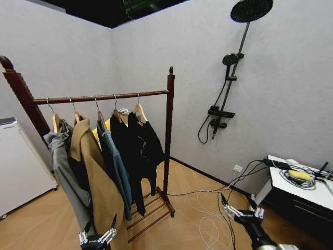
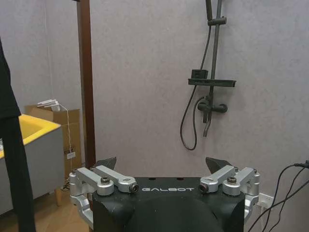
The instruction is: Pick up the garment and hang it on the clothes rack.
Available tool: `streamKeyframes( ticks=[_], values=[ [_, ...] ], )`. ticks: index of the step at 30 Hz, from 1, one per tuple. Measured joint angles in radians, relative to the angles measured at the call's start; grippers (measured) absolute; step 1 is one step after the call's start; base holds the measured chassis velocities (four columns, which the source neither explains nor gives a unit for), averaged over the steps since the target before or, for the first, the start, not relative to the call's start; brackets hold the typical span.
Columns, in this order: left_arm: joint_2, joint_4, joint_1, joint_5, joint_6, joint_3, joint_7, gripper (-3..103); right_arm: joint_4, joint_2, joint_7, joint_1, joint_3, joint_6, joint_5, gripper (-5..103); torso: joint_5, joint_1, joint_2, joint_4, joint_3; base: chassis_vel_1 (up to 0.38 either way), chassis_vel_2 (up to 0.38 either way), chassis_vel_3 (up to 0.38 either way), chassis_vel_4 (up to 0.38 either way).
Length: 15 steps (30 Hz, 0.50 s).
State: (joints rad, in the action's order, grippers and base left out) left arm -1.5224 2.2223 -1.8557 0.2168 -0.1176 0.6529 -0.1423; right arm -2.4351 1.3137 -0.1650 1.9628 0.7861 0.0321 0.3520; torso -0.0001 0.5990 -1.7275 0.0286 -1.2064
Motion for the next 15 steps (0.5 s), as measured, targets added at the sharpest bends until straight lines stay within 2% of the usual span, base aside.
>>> streamKeyframes(
  ticks=[15],
  values=[
    [0.000,0.000,0.000,0.000,0.000,0.000,0.000,100,-0.001,-0.003,0.002,-0.018,-0.018,0.015,-0.001,100,0.0001,0.000,0.000,-0.0001,0.000,0.000,0.000,0.000,0.000]
  ],
)
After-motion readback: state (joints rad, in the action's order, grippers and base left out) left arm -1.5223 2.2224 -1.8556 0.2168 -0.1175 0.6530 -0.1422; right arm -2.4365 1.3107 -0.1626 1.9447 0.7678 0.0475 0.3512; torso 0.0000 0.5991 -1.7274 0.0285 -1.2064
